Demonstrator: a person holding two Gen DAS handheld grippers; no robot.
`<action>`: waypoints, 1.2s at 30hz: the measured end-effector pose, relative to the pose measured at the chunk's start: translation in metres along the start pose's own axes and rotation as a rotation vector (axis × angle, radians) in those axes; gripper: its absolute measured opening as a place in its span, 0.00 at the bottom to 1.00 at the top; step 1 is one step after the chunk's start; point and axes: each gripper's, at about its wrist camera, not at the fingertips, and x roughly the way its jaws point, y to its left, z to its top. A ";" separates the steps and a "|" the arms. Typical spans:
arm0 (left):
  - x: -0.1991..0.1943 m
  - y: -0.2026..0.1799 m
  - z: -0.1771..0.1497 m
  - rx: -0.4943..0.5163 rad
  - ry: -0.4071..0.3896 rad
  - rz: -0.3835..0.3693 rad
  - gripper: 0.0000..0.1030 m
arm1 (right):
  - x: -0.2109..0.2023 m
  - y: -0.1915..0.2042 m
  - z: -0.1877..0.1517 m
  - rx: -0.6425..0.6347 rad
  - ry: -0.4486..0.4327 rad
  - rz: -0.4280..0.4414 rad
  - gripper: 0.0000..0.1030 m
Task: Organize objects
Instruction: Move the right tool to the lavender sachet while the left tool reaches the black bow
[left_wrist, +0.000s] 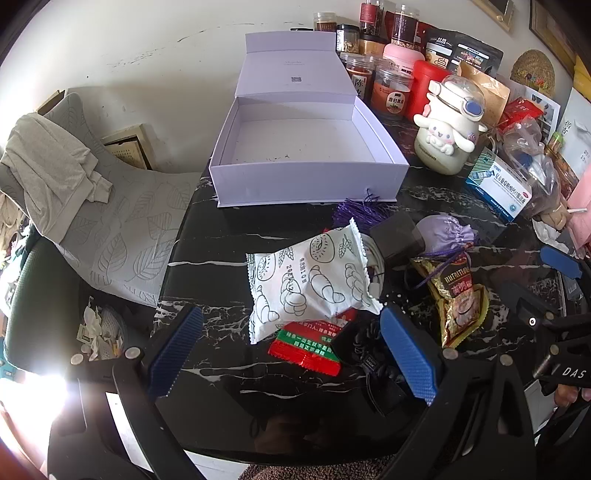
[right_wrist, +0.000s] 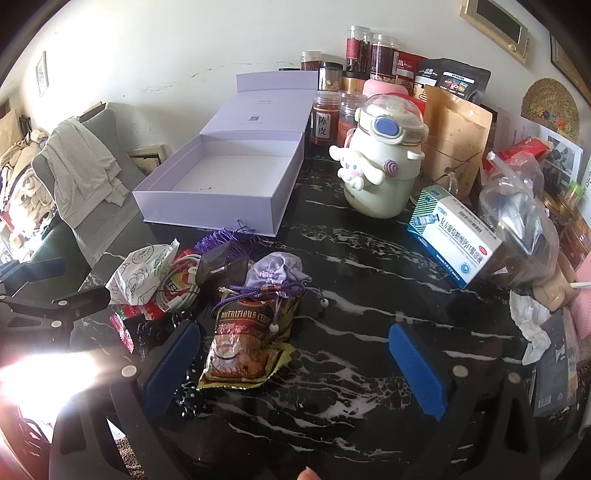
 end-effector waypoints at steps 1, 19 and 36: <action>-0.001 0.000 -0.001 -0.001 0.000 0.000 0.94 | -0.001 0.000 -0.001 0.000 0.000 0.001 1.00; 0.003 -0.007 -0.038 -0.024 0.051 -0.049 0.92 | 0.003 0.006 -0.027 -0.015 0.051 0.035 1.00; 0.027 -0.030 -0.051 0.007 0.128 -0.197 0.63 | 0.025 0.009 -0.037 -0.021 0.106 0.127 0.74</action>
